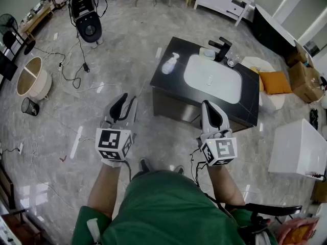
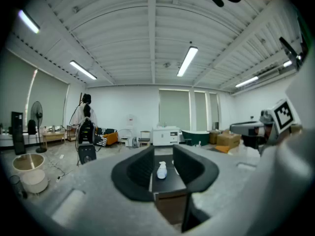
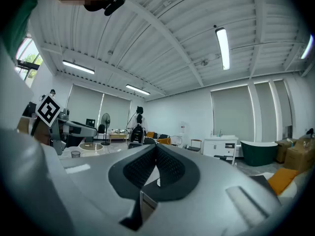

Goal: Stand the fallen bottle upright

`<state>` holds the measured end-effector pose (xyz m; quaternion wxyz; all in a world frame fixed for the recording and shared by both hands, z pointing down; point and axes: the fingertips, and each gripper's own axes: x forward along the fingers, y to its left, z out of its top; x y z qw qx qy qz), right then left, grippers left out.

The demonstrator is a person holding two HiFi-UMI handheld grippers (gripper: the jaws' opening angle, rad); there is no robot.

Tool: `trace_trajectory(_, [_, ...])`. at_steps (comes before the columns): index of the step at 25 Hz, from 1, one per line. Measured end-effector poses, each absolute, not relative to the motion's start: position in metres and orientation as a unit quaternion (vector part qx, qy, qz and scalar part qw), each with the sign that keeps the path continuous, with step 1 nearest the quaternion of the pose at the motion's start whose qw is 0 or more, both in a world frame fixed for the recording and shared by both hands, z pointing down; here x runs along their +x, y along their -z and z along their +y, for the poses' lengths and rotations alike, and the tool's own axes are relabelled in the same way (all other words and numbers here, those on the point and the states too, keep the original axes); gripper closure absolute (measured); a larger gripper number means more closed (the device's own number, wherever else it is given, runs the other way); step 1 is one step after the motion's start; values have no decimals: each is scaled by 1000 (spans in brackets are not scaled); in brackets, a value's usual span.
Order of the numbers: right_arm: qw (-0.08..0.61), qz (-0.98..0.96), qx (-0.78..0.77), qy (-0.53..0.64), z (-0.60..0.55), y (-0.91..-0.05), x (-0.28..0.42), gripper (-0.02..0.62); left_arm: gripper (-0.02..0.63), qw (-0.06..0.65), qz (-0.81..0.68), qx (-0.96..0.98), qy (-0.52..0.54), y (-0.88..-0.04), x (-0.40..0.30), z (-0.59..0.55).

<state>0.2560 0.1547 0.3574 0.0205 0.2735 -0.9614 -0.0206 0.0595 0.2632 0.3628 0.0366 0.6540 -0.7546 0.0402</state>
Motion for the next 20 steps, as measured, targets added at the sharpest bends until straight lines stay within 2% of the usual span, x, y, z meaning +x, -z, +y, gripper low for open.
trace_trajectory(7, [17,-958,285,24,168,-352,236,604,492,34,-748,662,-32,-360,38,272])
trace_trajectory(13, [-28,-962,271,-27,170,-345,210,604,492,27,-731,681,-20,-358,12,276])
trace_trajectory(17, [7,-965,261,36,167,-344,185,603,491,18,-723,690,-26,-359,-13,277])
trace_trajectory(20, [14,-963,267,34,157,-345,168,603,491,21,-718,695,-26,-362,-29,274])
